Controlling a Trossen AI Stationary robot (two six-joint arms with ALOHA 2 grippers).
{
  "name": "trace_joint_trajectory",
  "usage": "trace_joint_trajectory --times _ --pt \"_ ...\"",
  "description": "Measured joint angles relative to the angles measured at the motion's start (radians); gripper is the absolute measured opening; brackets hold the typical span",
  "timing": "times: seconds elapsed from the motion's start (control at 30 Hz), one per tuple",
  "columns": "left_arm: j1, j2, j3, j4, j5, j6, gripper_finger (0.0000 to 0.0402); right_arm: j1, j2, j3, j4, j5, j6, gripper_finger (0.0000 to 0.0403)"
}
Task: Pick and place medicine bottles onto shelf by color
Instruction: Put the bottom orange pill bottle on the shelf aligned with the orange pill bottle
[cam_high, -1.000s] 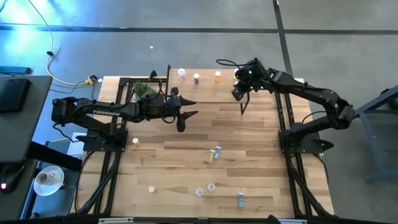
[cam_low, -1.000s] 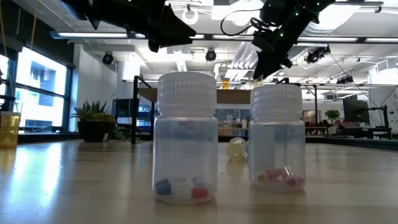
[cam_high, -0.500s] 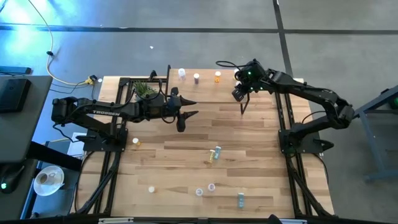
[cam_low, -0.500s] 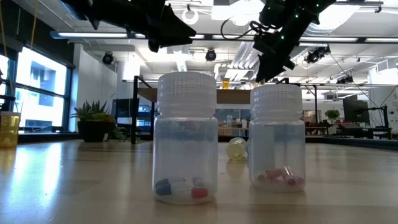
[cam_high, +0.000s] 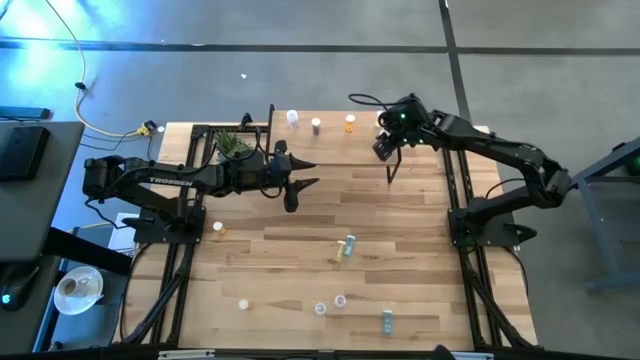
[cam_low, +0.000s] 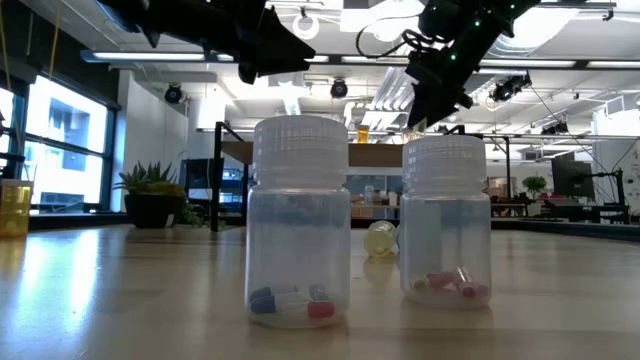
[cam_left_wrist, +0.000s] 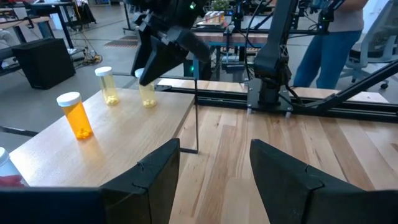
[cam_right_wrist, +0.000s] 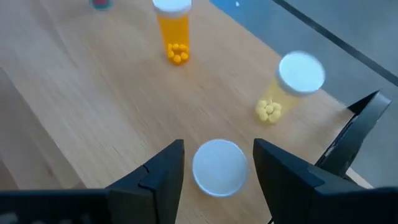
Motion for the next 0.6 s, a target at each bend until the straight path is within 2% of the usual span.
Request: trace_joint_trajectory --times 0.33,0.6 --pt "0.0 -0.03 0.0 -0.107 -0.001 -0.039 0.0184 0.019 -0.12 0.001 -0.004 -0.007 0.01 0.0184" --pt "-0.019 -0.087 0.0 -0.288 -0.005 -0.136 0.0184 0.163 -0.189 0.002 -0.058 -0.008 0.019 0.0184"
